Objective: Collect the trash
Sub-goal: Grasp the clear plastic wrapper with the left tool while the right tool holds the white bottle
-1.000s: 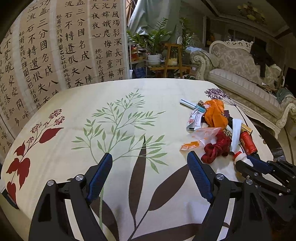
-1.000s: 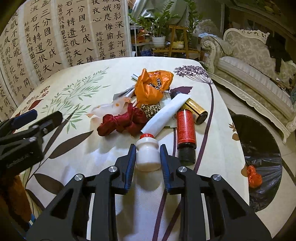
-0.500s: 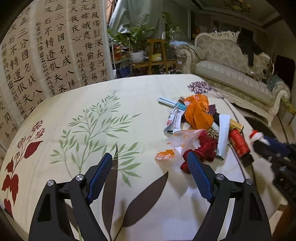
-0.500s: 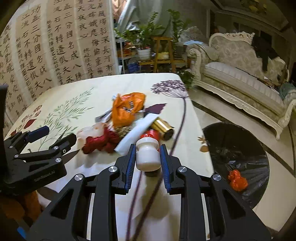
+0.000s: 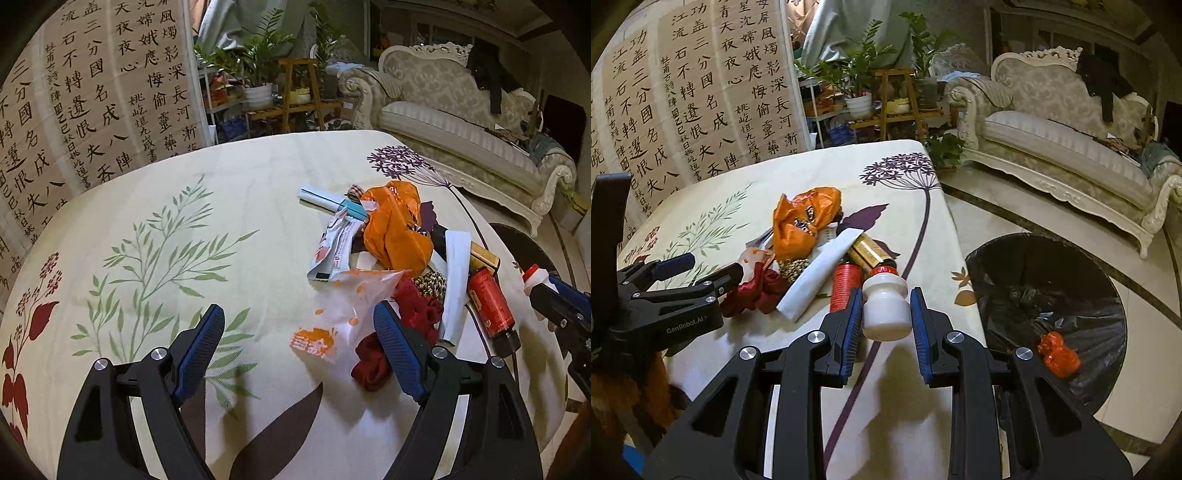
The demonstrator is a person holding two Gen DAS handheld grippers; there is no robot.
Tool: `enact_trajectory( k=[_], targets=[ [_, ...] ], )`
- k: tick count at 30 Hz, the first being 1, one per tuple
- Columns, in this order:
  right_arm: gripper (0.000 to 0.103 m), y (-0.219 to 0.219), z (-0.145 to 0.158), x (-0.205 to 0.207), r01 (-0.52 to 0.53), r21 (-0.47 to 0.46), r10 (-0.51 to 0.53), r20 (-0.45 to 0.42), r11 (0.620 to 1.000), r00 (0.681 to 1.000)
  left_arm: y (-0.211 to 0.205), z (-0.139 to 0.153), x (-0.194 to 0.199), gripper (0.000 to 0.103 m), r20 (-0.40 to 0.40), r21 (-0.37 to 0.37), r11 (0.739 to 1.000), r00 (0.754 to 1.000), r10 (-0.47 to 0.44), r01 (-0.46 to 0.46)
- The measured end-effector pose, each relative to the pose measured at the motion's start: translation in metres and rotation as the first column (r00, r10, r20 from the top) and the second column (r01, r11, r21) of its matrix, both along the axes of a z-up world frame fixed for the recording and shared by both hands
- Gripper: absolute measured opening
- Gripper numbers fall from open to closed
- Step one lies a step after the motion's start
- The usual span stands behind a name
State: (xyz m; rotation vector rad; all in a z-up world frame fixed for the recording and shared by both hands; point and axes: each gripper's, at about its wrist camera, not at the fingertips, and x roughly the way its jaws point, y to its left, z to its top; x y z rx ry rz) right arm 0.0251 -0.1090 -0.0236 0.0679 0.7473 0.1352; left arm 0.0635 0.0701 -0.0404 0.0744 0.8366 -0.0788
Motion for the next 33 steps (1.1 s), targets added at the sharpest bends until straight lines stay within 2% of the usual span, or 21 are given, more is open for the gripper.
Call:
enact_trajectory(
  k=[1,6,10,12,15,18,23,25,27,28,29,33],
  targets=[
    [0.026,-0.002,0.000,0.000,0.001,0.002,-0.001,-0.001,1.000,1.000,0.000,0.000,0.001,0.075,-0.006,-0.005,1.000,1.000,-0.004,0.004],
    [0.026,-0.005,-0.002,0.002,0.006,0.011,-0.006,-0.007,1.000,1.000,0.003,-0.003,0.004,0.047,-0.049,-0.051,0.998,0.998,-0.038,0.036],
    [0.026,-0.006,-0.004,0.002,0.008,0.016,-0.008,-0.009,1.000,1.000,0.005,-0.005,0.003,0.032,-0.065,-0.080,0.995,0.996,-0.056,0.050],
    [0.026,-0.006,-0.004,0.002,0.008,0.018,-0.008,-0.012,1.000,1.000,0.007,-0.005,0.002,0.013,-0.063,-0.085,0.995,0.996,-0.059,0.054],
    [0.026,-0.006,-0.005,0.002,0.008,0.018,-0.007,-0.014,1.000,1.000,0.010,-0.006,0.000,0.011,-0.072,-0.105,0.993,0.995,-0.066,0.058],
    [0.026,-0.006,-0.004,0.002,0.009,0.019,-0.009,-0.015,1.000,1.000,0.013,-0.004,-0.002,0.004,-0.067,-0.101,0.994,0.996,-0.059,0.052],
    [0.026,-0.007,-0.004,0.003,0.009,0.019,-0.009,-0.016,1.000,1.000,0.018,-0.002,-0.005,0.004,-0.065,-0.113,0.993,0.997,-0.049,0.042],
    [0.026,-0.007,-0.004,0.003,0.011,0.019,-0.011,-0.016,1.000,1.000,0.019,0.000,-0.007,0.007,-0.061,-0.118,0.992,0.997,-0.051,0.044],
    [0.026,-0.009,-0.005,0.003,0.015,0.019,-0.015,-0.017,1.000,1.000,0.018,0.002,-0.009,0.033,-0.051,-0.110,0.993,0.997,-0.053,0.047],
    [0.026,-0.010,-0.005,0.003,0.018,0.018,-0.017,-0.017,1.000,1.000,0.017,0.004,-0.010,0.038,-0.041,-0.105,0.993,0.998,-0.053,0.049],
    [0.026,-0.012,-0.004,0.004,0.022,0.018,-0.021,-0.016,1.000,1.000,0.015,0.005,-0.010,0.042,-0.030,-0.097,0.994,0.998,-0.053,0.050],
    [0.026,-0.018,-0.004,0.006,0.035,0.019,-0.035,-0.012,0.999,0.999,0.006,0.013,-0.011,0.047,-0.002,-0.073,0.994,0.997,-0.078,0.078]
  ],
)
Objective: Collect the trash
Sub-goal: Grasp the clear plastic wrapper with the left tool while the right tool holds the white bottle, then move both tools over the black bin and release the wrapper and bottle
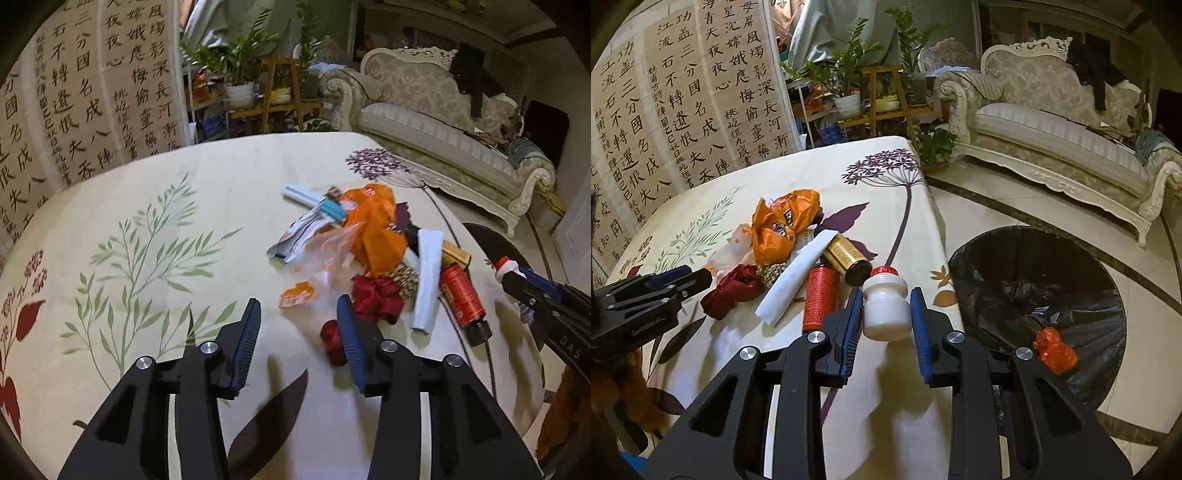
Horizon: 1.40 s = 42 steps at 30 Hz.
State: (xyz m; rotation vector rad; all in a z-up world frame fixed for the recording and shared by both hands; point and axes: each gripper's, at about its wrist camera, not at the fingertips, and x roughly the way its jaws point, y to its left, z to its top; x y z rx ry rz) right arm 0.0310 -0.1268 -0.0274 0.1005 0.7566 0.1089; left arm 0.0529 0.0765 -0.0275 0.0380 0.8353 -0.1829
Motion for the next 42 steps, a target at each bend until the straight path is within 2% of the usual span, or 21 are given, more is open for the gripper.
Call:
enact_trajectory(
  k=[5,12,13,15,18,21,27,37,42],
  targets=[
    [0.026,-0.006,0.002,0.006,0.007,0.006,-0.007,0.006,1.000,1.000,-0.006,0.001,0.014,0.048,0.001,0.008,1.000,1.000,-0.006,0.006],
    [0.026,-0.012,-0.002,0.015,0.012,0.015,-0.011,-0.008,1.000,1.000,-0.013,-0.012,0.034,0.047,-0.042,0.022,0.999,0.999,-0.024,0.025],
    [0.026,-0.012,-0.003,0.016,0.011,0.016,-0.011,-0.010,1.000,1.000,-0.013,-0.012,0.035,0.044,-0.042,0.020,1.000,0.999,-0.021,0.022],
    [0.026,-0.013,-0.005,0.017,0.011,0.017,-0.011,-0.017,1.000,1.000,-0.012,-0.013,0.036,0.031,-0.047,0.016,1.000,0.999,-0.023,0.024],
    [0.026,-0.013,-0.006,0.019,0.008,0.017,-0.008,-0.021,1.000,1.000,-0.010,-0.013,0.035,0.021,-0.042,0.017,1.000,0.999,-0.024,0.025],
    [0.026,-0.012,-0.006,0.019,0.008,0.014,-0.007,-0.023,1.000,1.000,-0.009,-0.013,0.031,0.015,-0.033,0.016,1.000,0.999,-0.024,0.025],
    [0.026,-0.012,-0.006,0.019,0.008,0.014,-0.008,-0.022,1.000,1.000,-0.006,-0.006,0.019,0.011,-0.003,0.000,1.000,1.000,-0.014,0.014],
    [0.026,-0.011,0.000,0.006,0.013,0.007,-0.013,0.007,1.000,1.000,0.000,0.013,-0.004,0.009,0.044,-0.034,0.999,0.999,0.010,-0.009],
    [0.026,-0.014,0.006,-0.001,0.027,0.003,-0.027,0.022,1.000,0.999,-0.006,0.023,-0.013,0.006,0.063,-0.083,0.996,0.998,-0.023,0.028]
  ],
)
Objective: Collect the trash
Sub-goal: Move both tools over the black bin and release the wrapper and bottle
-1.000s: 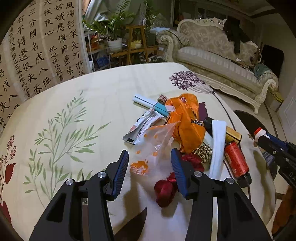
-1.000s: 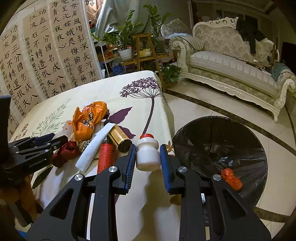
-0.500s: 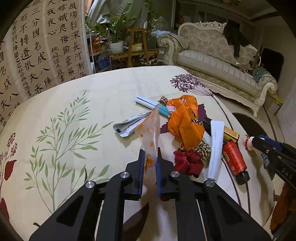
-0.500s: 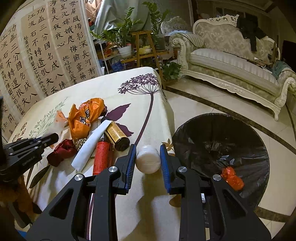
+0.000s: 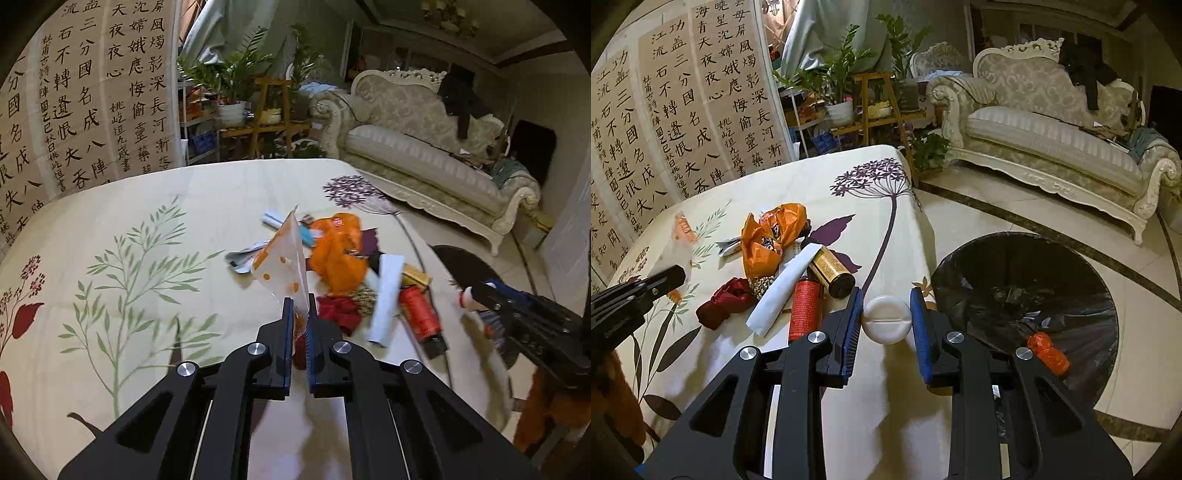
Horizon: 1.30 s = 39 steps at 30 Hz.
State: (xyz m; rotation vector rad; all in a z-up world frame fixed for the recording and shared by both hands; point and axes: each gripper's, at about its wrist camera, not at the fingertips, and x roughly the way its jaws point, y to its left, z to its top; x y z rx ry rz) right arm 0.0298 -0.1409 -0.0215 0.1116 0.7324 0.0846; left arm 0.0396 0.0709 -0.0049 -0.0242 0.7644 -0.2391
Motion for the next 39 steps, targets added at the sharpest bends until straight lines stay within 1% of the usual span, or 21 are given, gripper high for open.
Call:
enact_trajectory(
  k=[5,11,14,20,27,34,39],
  targets=[
    [0.026,-0.013,0.004,-0.005,0.039,-0.010,-0.039,0.011,0.999,0.999,-0.021,0.005,-0.003,0.006,0.013,-0.013,0.999,0.999,-0.052,0.052],
    [0.026,-0.043,0.007,-0.011,0.124,-0.023,-0.123,0.023,0.992,0.992,-0.062,0.007,-0.004,0.006,0.024,-0.025,0.990,0.990,-0.138,0.139],
    [0.026,-0.062,0.006,-0.012,0.173,-0.026,-0.173,0.024,0.985,0.985,-0.087,0.004,0.002,0.006,0.017,-0.034,0.981,0.981,-0.191,0.192],
    [0.026,-0.093,0.000,-0.014,0.249,-0.033,-0.248,0.024,0.968,0.968,-0.128,-0.005,0.008,0.006,-0.003,-0.033,0.965,0.966,-0.260,0.260],
    [0.026,-0.115,-0.008,-0.012,0.305,-0.050,-0.304,0.028,0.951,0.952,-0.160,-0.012,0.015,0.006,-0.015,-0.005,0.955,0.955,-0.297,0.297],
    [0.026,-0.130,-0.015,-0.002,0.319,-0.066,-0.318,0.026,0.945,0.948,-0.187,-0.020,0.025,0.006,-0.026,0.030,0.951,0.951,-0.307,0.307],
    [0.026,-0.138,-0.021,0.005,0.323,-0.061,-0.323,0.011,0.944,0.946,-0.207,-0.023,0.030,0.006,-0.031,0.065,0.940,0.943,-0.333,0.334]
  ],
)
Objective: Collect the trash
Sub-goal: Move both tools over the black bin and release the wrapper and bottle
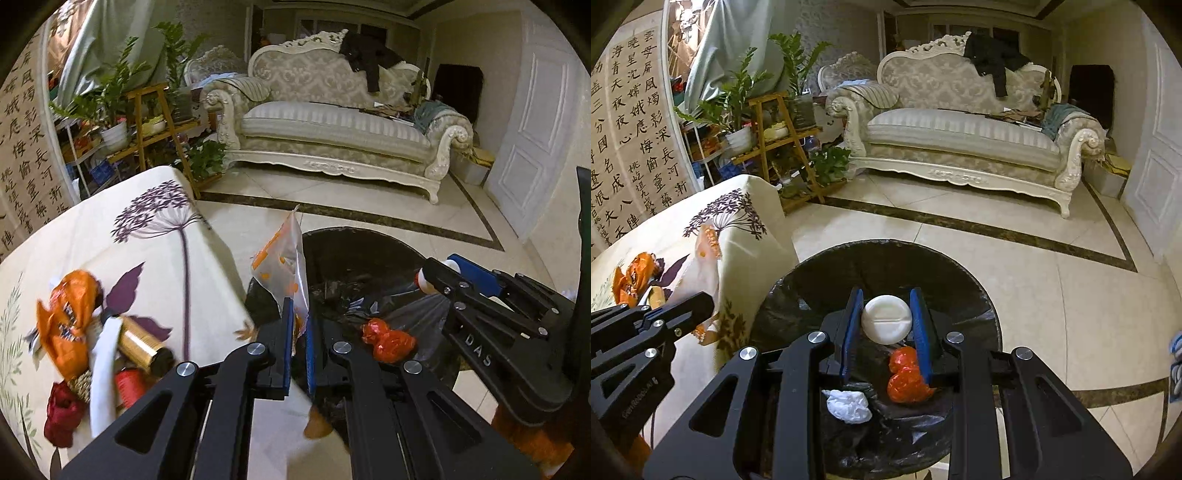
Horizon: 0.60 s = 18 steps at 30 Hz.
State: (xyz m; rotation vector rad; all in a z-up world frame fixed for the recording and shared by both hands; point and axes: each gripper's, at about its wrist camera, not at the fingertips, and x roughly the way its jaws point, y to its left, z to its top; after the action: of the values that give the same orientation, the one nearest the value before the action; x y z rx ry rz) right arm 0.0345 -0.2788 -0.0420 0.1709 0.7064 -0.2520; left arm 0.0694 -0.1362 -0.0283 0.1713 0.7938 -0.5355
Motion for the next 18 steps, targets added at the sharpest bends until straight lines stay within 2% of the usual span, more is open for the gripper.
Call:
enact_trajectory(
  k=[2,3,6,7,9,13,15,17,18],
  targets=[
    [0.026,-0.002,-0.001,0.001,0.005,0.000,-0.005,-0.003,1.000,1.000,-0.008,-0.003,0.001,0.010,0.000,0.019,1.000,1.000,-0.014,0.014],
    [0.026,-0.004,-0.002,0.001,0.009,0.001,-0.009,-0.004,1.000,1.000,-0.009,-0.004,0.001,0.015,0.000,0.023,1.000,1.000,-0.016,0.016],
    [0.036,-0.006,-0.003,0.000,0.024,0.004,-0.024,-0.001,1.000,1.000,-0.010,-0.008,0.001,0.030,-0.008,0.027,1.000,1.000,-0.012,0.012],
    [0.038,-0.007,-0.003,-0.001,0.029,0.003,-0.029,0.001,1.000,1.000,-0.011,-0.009,0.002,0.031,-0.010,0.027,1.000,1.000,-0.009,0.009],
    [0.038,-0.008,-0.002,-0.002,0.033,0.000,-0.033,0.001,0.999,0.999,-0.011,-0.010,0.002,0.040,-0.013,0.027,1.000,1.000,-0.005,0.005],
    [0.039,-0.008,0.000,-0.004,0.041,-0.003,-0.041,0.003,0.999,0.999,-0.007,-0.010,0.003,0.048,-0.015,0.024,1.000,1.000,0.014,-0.013],
    [0.044,-0.008,0.001,-0.004,0.042,-0.005,-0.042,0.005,0.999,0.999,-0.005,-0.008,0.004,0.057,-0.013,0.018,0.999,1.000,0.028,-0.028],
    [0.055,-0.006,0.003,-0.007,0.048,-0.014,-0.047,0.015,0.999,0.999,-0.001,-0.006,0.004,0.060,-0.010,0.010,0.999,0.999,0.042,-0.042],
    [0.057,-0.006,0.004,-0.008,0.047,-0.016,-0.047,0.018,0.999,0.999,0.001,-0.005,0.004,0.063,-0.009,0.008,0.999,0.999,0.047,-0.047]
  ],
)
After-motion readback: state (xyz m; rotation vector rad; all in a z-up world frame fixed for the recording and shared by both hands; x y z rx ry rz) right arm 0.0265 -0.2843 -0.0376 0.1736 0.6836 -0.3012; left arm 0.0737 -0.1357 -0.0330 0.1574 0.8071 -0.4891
